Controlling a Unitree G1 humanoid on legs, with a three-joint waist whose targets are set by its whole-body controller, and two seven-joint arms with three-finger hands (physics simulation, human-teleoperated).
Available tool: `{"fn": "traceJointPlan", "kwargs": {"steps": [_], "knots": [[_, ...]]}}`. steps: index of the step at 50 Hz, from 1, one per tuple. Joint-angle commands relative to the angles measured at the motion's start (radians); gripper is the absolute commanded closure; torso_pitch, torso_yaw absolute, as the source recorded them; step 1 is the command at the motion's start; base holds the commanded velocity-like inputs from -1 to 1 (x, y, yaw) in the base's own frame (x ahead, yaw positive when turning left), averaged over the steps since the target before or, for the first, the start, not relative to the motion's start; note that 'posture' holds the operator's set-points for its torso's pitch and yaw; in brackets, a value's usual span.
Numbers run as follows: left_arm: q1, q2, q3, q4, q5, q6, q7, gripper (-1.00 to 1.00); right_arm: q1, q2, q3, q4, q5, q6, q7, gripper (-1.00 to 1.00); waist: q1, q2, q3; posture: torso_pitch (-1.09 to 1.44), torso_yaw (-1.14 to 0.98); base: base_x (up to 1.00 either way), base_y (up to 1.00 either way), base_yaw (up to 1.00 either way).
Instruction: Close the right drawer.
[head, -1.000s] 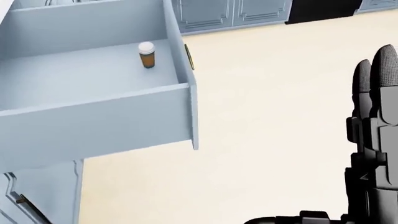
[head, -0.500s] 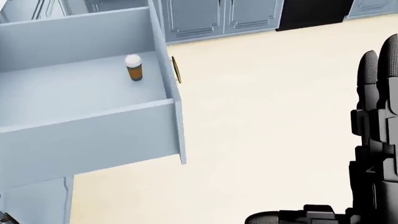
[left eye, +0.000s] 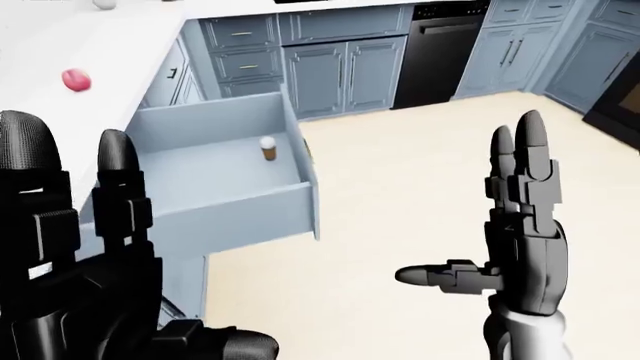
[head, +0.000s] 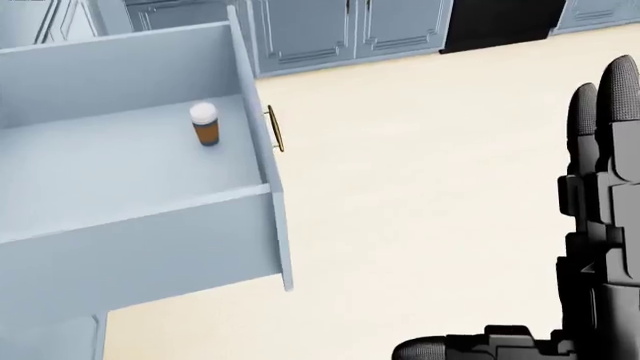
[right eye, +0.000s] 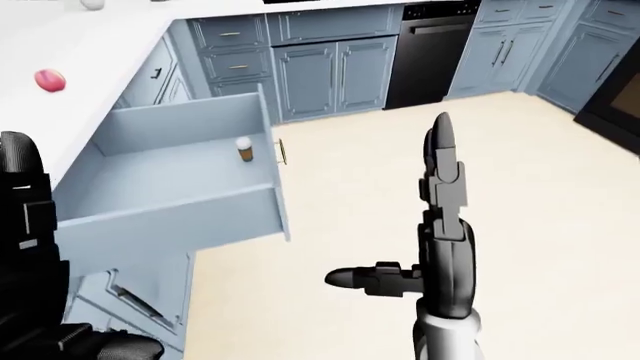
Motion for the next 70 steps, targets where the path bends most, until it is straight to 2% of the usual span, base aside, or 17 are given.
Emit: {"fn": "traceJointPlan", "kwargs": {"steps": [1,6,15,19,20,22,28,32,33,42,45,46,54,58,59,64,70], "knots": [[-0.007,0.007,0.006,-0.033,-0.001,-0.025,0.006,-1.00,-0.011,0.001,0.008,-0.044,0.003,-0.026,0.001,-1.00,0.002,0.001,-0.003,0.00,0.00,0.13,0.00,0.00],[-0.007,0.023,0.002,-0.033,-0.004,-0.027,0.021,-1.00,-0.013,0.000,0.002,-0.052,0.006,-0.015,0.005,-1.00,-0.002,0.096,-0.017,0.00,0.00,0.13,0.00,0.00],[-0.010,0.040,-0.005,-0.033,-0.003,-0.027,0.037,-1.00,-0.034,-0.005,-0.013,-0.062,0.026,0.009,0.020,-1.00,0.017,0.027,-0.007,0.00,0.00,0.13,0.00,0.01],[-0.013,0.044,-0.005,-0.033,-0.003,-0.025,0.042,-1.00,-0.034,-0.003,-0.013,-0.055,0.019,0.006,0.016,-1.00,0.015,-0.076,-0.027,0.00,0.00,0.13,0.00,0.30],[-0.013,0.045,-0.004,-0.033,-0.002,-0.026,0.043,-1.00,-0.033,-0.003,-0.013,-0.056,0.021,0.004,0.016,-1.00,0.004,-0.028,-0.015,0.00,0.00,0.12,0.00,0.38],[-0.013,0.044,-0.006,-0.033,-0.001,-0.025,0.043,-1.00,-0.039,-0.005,-0.016,-0.052,0.024,0.008,0.017,-1.00,0.006,-0.046,-0.010,0.00,0.00,0.13,0.00,0.38],[-0.012,0.035,-0.002,-0.033,-0.002,-0.024,0.034,-1.00,-0.066,-0.012,-0.028,-0.041,0.033,0.027,0.019,-1.00,0.004,0.005,-0.002,0.00,0.00,0.12,0.00,0.37],[-0.012,0.027,0.000,-0.033,0.000,-0.023,0.027,-1.00,-0.064,-0.012,-0.028,-0.036,0.031,0.022,0.017,-1.00,0.003,0.102,-0.030,0.00,0.00,0.12,0.00,0.38],[-0.011,0.025,0.000,-0.033,0.000,-0.022,0.025,-1.00,-0.060,-0.011,-0.028,-0.036,0.029,0.020,0.016,-1.00,0.018,0.063,-0.016,0.00,0.00,0.12,0.00,0.38],[-0.012,0.013,0.000,-0.033,0.002,-0.018,0.013,-1.00,-0.065,-0.012,-0.024,-0.029,0.026,0.021,0.020,-1.00,0.017,0.003,-0.003,0.00,0.00,0.12,0.02,0.31],[-0.011,0.016,0.001,-0.033,0.001,-0.020,0.016,-1.00,-0.054,-0.009,-0.011,-0.033,0.016,0.012,0.021,-1.00,0.017,-0.078,-0.026,0.00,0.00,0.12,0.03,0.00],[-0.012,0.018,0.000,-0.033,0.001,-0.019,0.019,-1.00,-0.053,-0.008,-0.009,-0.035,0.018,0.013,0.022,-1.00,-0.001,-0.029,-0.018,0.00,0.00,0.12,0.02,0.00],[-0.011,0.037,-0.003,-0.033,-0.003,-0.024,0.038,-1.00,-0.050,-0.008,-0.013,-0.035,0.015,0.015,0.018,-1.00,-0.001,0.014,0.002,0.00,0.00,0.12,0.02,0.00],[-0.010,0.037,-0.006,-0.033,-0.002,-0.024,0.037,-1.00,-0.053,-0.009,-0.016,-0.037,0.018,0.020,0.020,-1.00,-0.001,0.116,-0.025,0.00,0.00,0.12,0.00,0.00],[-0.010,0.034,-0.006,-0.033,-0.001,-0.024,0.034,-1.00,-0.059,-0.011,-0.017,-0.032,0.018,0.023,0.021,-1.00,0.014,0.067,-0.010,0.00,0.00,0.12,0.00,0.00],[-0.008,0.025,-0.007,-0.033,0.003,-0.024,0.024,-1.00,-0.066,-0.012,-0.017,-0.026,0.018,0.025,0.021,-1.00,0.016,0.054,-0.017,0.00,0.00,0.12,0.00,0.00],[-0.013,0.028,-0.005,-0.033,0.001,-0.018,0.027,-1.00,-0.065,-0.012,-0.015,-0.021,0.015,0.019,0.017,-1.00,0.018,-0.035,-0.017,0.00,0.00,0.12,0.00,0.00]]}}
